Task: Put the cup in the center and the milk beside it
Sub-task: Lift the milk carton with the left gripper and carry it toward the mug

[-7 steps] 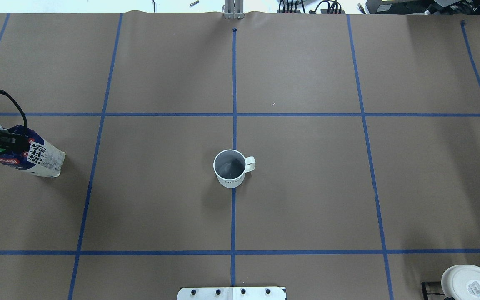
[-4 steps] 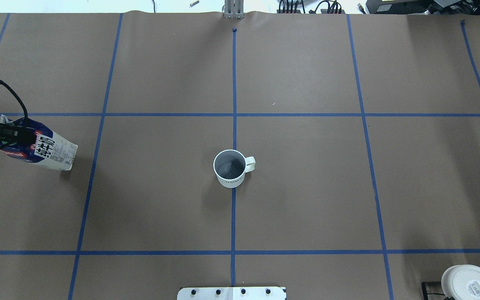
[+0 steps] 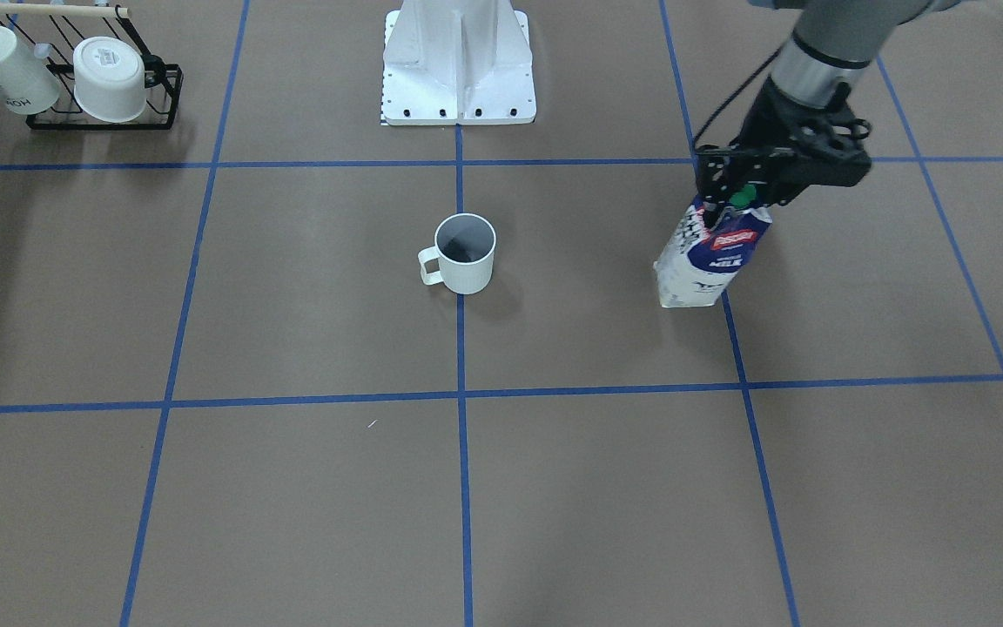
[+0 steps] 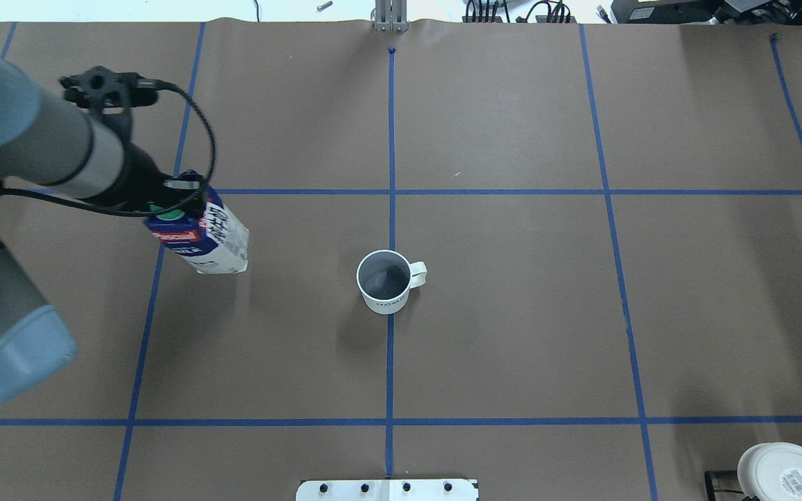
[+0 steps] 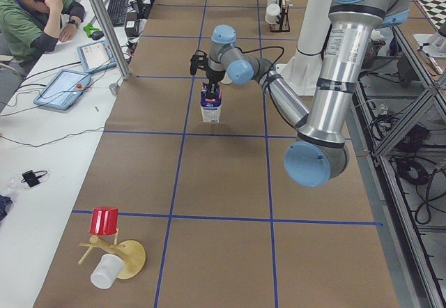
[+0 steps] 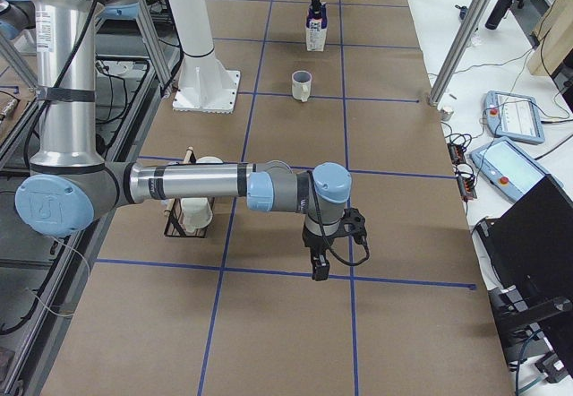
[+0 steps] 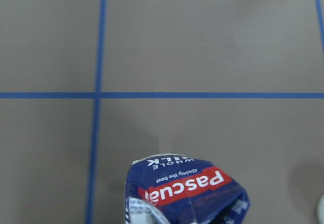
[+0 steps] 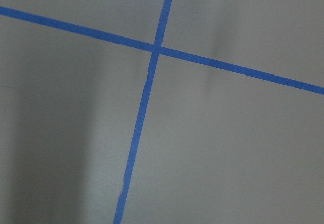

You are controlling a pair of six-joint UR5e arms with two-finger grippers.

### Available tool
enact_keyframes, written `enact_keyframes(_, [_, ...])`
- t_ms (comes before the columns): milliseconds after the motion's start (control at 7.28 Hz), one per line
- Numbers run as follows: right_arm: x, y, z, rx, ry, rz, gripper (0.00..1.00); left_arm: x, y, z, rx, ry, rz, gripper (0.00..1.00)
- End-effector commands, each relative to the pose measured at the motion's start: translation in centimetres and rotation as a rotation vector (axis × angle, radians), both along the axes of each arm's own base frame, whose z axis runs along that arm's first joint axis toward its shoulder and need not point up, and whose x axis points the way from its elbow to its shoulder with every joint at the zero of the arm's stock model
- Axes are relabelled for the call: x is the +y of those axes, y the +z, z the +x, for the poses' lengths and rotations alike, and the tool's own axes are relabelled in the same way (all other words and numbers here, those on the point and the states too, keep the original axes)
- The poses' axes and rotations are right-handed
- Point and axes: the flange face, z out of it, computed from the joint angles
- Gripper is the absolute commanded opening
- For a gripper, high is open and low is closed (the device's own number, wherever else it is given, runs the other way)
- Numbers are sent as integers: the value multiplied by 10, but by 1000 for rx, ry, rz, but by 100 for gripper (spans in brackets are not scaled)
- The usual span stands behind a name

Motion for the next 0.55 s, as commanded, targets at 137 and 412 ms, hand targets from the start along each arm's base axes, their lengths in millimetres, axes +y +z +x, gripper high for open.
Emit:
enact_keyframes(137, [-1,6,0,2,3,-12,100,16,-80,114,-15,-4,-51,0])
enact_keyframes(412, [-1,7,0,3,3,-15,100,25,-79,123,-18,17,-50,0])
